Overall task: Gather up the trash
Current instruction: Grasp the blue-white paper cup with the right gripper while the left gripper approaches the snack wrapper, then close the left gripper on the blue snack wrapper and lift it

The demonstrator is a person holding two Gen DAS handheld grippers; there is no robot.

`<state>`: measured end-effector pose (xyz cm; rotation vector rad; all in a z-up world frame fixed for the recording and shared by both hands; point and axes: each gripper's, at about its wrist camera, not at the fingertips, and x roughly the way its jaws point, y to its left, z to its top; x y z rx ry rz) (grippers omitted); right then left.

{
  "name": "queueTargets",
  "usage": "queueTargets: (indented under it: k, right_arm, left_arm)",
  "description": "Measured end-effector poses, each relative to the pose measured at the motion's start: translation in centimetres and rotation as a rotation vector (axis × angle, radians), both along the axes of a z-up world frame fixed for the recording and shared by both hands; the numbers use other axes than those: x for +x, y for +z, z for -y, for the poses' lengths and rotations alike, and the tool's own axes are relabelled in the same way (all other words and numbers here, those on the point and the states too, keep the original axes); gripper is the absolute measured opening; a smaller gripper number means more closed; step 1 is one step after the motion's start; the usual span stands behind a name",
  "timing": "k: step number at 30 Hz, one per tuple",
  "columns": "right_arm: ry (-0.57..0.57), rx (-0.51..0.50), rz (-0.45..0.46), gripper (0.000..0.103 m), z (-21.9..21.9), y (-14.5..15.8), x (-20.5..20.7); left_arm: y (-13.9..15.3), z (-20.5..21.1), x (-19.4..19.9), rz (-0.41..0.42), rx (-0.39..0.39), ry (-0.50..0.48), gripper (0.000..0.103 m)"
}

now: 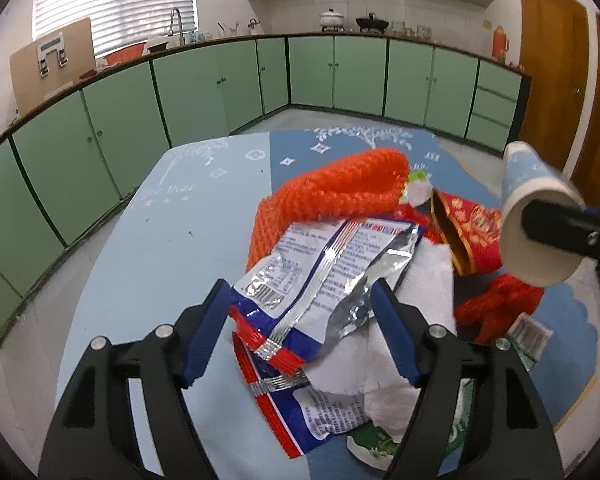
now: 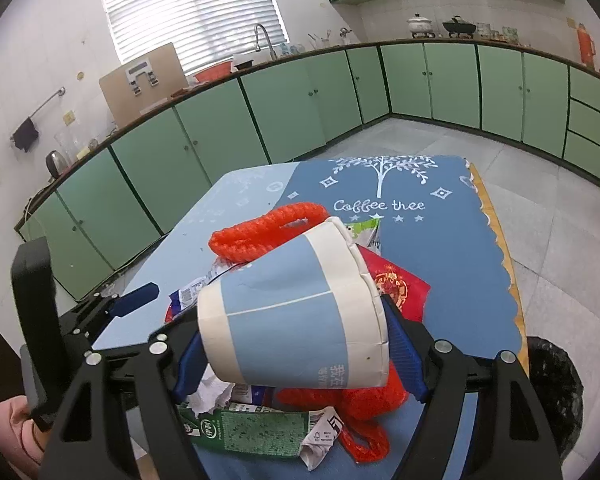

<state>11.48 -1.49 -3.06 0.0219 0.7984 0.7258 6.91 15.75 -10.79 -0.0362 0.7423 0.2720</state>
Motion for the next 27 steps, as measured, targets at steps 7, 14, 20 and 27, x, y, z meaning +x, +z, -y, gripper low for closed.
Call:
queueTargets:
  k: [7,14,20,27]
  right_arm:
    - [-0.011,0.001,-0.009,0.076,0.1,-0.2,0.3]
    - [-0.017,0.012,-0.013,0.076,0.3,-0.1,0.3]
    - [-0.023,0.025,0.003,0.076,0.8,0.6,0.0]
    - [-0.071,0.039,0.04,0.076,3.1,2.1,-0.6]
  left_arm:
    - [-0.9,-0.7,1.1,-0.017,0.008,0.021,0.044]
    - [0.1,-1.4,0.2,0.03,-0.037,0.03,0.0]
    - [2.2,-1.6,-1.0,0.087,-0.057,0.031,0.0]
    - [5.5,0.7,-1.7,0.158,-0.056,-0.035,0.0]
